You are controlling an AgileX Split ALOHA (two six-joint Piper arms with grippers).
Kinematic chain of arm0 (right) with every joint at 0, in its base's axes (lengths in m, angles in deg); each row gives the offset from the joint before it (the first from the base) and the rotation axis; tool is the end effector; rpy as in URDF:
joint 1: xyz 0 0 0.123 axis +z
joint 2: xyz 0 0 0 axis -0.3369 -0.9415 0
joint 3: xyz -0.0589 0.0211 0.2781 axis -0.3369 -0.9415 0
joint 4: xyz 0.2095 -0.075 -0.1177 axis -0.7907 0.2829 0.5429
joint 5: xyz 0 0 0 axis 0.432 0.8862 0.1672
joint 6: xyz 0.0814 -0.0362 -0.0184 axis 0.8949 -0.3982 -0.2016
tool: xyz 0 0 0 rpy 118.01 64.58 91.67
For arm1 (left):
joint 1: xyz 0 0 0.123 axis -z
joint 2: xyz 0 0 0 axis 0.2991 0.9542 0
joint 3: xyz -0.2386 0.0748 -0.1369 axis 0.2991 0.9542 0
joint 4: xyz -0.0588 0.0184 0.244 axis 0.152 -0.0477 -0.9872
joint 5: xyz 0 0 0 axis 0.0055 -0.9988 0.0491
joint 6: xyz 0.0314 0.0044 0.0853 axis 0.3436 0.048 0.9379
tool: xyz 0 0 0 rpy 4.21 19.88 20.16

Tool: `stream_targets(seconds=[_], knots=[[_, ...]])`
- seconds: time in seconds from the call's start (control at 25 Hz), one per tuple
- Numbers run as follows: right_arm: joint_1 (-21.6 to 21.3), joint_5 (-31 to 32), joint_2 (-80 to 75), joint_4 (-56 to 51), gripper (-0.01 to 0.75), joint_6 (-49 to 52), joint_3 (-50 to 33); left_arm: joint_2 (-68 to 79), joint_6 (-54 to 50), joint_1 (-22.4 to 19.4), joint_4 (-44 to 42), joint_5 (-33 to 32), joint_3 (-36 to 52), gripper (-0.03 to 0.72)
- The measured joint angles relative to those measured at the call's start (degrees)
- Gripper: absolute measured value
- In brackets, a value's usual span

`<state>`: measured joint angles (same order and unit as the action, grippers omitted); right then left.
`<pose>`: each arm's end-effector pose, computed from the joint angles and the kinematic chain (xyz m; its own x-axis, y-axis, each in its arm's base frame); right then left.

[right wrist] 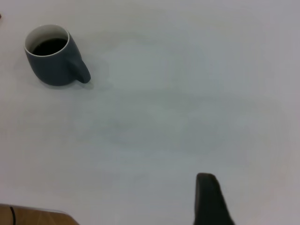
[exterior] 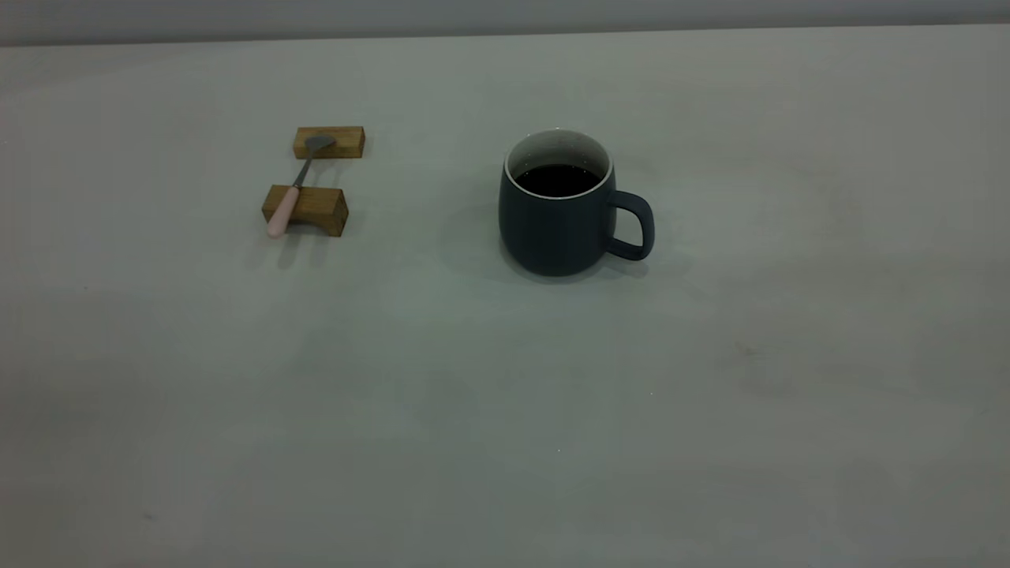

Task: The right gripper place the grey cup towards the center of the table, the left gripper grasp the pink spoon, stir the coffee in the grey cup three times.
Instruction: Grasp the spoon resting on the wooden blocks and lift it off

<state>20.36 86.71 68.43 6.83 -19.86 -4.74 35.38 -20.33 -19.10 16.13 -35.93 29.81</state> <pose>-0.0026 0.0067 0.2633 -0.5539 -0.0927 -0.8274 -0.1208 0.9922 -0.0303 -0.0095 0.0023 0.2678 -0.5116 -0.0144 -0.8591 -0.0536 0.9984 0.0152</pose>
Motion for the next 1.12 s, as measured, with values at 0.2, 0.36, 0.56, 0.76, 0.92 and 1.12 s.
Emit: stream_targets(seconds=[0.2, 0.36, 0.56, 0.76, 0.92, 1.12], knots=[[0.0, 0.0, 0.0, 0.0, 0.411, 0.1, 0.0, 0.0, 0.0, 0.0, 0.0, 0.0, 0.0, 0.513], [0.0, 0.0, 0.0, 0.0, 0.364, 0.2, 0.0, 0.0, 0.0, 0.0, 0.0, 0.0, 0.0, 0.513], [0.0, 0.0, 0.0, 0.0, 0.316, 0.2, 0.0, 0.0, 0.0, 0.0, 0.1, 0.0, 0.0, 0.513], [0.0, 0.0, 0.0, 0.0, 0.276, 0.2, 0.0, 5.0, -1.1, 0.0, 0.1, 0.6, -1.8, 0.552], [0.0, 0.0, 0.0, 0.0, 0.248, 0.2, 0.0, 19.2, -3.1, 0.0, 0.1, 5.1, -5.1, 0.631], [0.0, 0.0, 0.0, 0.0, 0.241, 0.2, 0.0, 40.7, -5.0, 0.0, 1.8, 19.7, -7.3, 0.644]])
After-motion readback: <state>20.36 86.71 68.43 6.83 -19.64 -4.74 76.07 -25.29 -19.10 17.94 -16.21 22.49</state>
